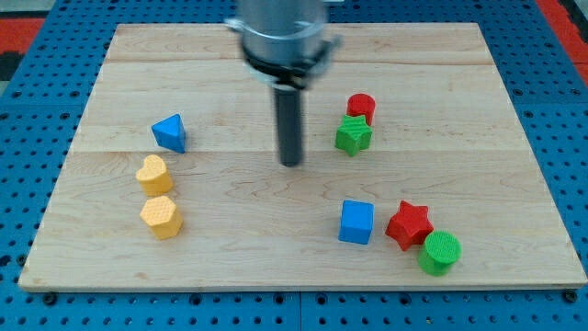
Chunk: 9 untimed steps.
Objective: Push the blue cube right to the blue triangle
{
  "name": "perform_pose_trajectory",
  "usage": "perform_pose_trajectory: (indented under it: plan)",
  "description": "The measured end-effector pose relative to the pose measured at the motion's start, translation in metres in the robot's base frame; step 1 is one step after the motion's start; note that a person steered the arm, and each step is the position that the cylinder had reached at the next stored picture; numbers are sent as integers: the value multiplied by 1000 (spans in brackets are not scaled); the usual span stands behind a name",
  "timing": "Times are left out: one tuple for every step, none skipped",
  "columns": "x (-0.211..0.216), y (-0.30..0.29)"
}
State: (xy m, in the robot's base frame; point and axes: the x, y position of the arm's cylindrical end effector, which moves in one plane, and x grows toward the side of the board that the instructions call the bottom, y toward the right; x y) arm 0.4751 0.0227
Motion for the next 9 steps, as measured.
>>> perform_pose_trajectory:
  plan:
    - [23, -10]
    - [67, -59]
    - [129, -44]
    - [122, 34]
    - [105, 90]
    - [61, 7]
    - [26, -64]
    - [45, -82]
    - [65, -100]
